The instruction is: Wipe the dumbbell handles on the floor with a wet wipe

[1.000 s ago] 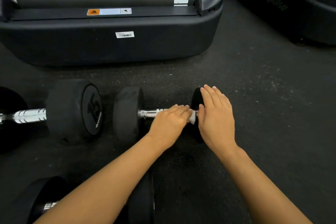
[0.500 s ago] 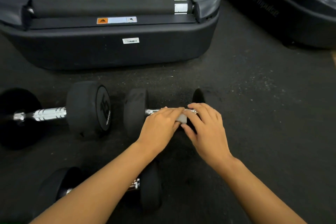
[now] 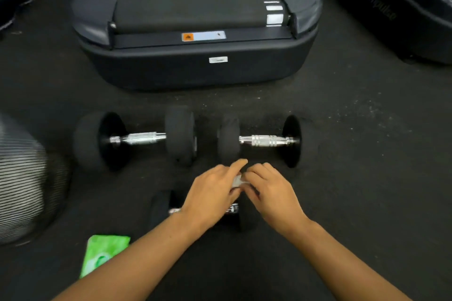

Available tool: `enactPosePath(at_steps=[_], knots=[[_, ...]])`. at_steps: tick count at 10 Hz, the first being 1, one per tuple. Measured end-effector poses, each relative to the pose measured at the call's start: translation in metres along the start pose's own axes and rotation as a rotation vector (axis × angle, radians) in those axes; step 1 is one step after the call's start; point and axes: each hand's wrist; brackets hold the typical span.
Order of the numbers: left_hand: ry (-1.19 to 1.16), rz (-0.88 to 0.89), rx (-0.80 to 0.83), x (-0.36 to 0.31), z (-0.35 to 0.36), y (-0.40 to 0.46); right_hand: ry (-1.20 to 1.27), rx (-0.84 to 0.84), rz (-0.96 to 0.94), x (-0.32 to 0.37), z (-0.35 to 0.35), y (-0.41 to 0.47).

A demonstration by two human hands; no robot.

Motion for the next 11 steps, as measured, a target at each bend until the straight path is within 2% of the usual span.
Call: enactPosePath(at_steps=[2, 3, 4, 6, 7, 9, 10, 11], knots=[[0.163, -0.149, 0.107, -0.010, -0.102, -0.078, 0.060, 0.102, 0.141, 0.098, -0.057, 0.007], [0.164, -0.272, 0.160, -0.021, -0.159, -0.113, 0.073, 0.185, 0.236, 0.151, -0.091, 0.018], [0.142, -0.356, 0.144, -0.031, -0.221, -0.135, 0.086, 0.276, 0.277, 0.205, -0.121, 0.036], [0.128, -0.535, 0.049, -0.021, -0.344, -0.153, 0.139, 0.333, 0.349, 0.322, -0.154, 0.108], [0.172, -0.615, 0.008, 0.007, -0.396, -0.157, 0.209, 0.347, 0.321, 0.380, -0.141, 0.151], [0.265, -0.800, -0.160, 0.091, -0.450, -0.169, 0.295, 0.370, 0.241, 0.459, -0.074, 0.225], [0.271, -0.864, -0.193, 0.124, -0.449, -0.180, 0.287, 0.384, 0.236, 0.468, -0.040, 0.241], [0.265, -0.882, -0.098, 0.143, -0.435, -0.187, 0.144, 0.472, 0.192, 0.459, -0.015, 0.234]])
Point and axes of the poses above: each hand's wrist, its own y-axis towards the middle knuckle, its own z-axis out of the palm, x = y × z, and after that the axes turned 7 degrees about -x, right-handed
